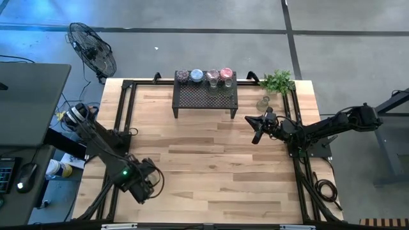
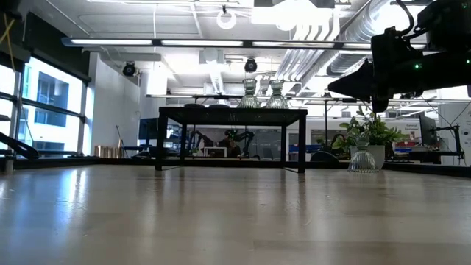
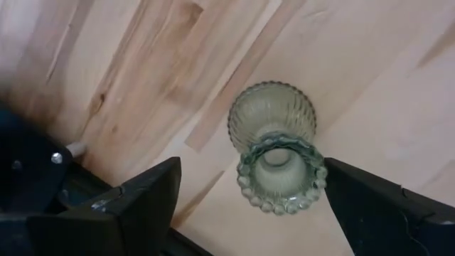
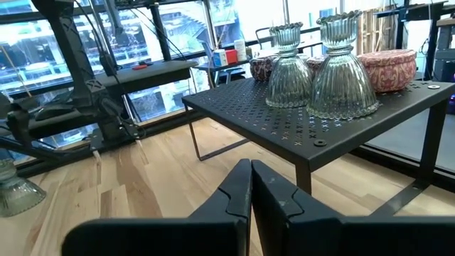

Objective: Pick & Place candle stick holders
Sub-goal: Align the candle holder with the other candle holder on the shelf

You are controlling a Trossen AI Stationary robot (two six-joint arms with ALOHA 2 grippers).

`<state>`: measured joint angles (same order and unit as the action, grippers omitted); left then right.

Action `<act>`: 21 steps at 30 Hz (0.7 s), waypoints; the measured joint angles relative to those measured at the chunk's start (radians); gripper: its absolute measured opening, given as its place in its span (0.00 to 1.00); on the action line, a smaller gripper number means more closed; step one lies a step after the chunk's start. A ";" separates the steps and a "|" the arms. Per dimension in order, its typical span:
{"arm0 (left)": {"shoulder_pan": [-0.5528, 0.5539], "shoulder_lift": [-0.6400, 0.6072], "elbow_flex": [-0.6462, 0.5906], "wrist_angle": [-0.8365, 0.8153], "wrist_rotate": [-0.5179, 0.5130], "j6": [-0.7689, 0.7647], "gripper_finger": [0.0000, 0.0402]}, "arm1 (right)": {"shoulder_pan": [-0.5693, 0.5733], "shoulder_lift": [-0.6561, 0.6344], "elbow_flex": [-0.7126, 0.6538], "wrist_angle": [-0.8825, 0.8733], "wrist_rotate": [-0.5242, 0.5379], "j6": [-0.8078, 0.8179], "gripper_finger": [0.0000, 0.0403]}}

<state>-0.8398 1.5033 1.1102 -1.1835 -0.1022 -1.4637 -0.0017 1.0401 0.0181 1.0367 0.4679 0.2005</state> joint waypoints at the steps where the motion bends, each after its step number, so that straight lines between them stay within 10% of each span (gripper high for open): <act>1: 0.000 0.000 -0.012 0.012 0.005 0.005 0.83 | 0.000 0.000 0.000 0.000 0.000 0.000 0.00; 15: 0.003 0.000 -0.053 0.082 0.034 0.088 0.42 | 0.000 0.000 0.000 0.000 0.000 0.000 0.00; 21: 0.071 -0.007 0.035 0.047 -0.003 0.226 0.41 | 0.000 0.000 0.000 0.000 0.000 0.000 0.00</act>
<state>-0.7691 1.4963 1.1456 -1.1364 -0.1048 -1.2374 -0.0019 1.0401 0.0181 1.0363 0.4681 0.2005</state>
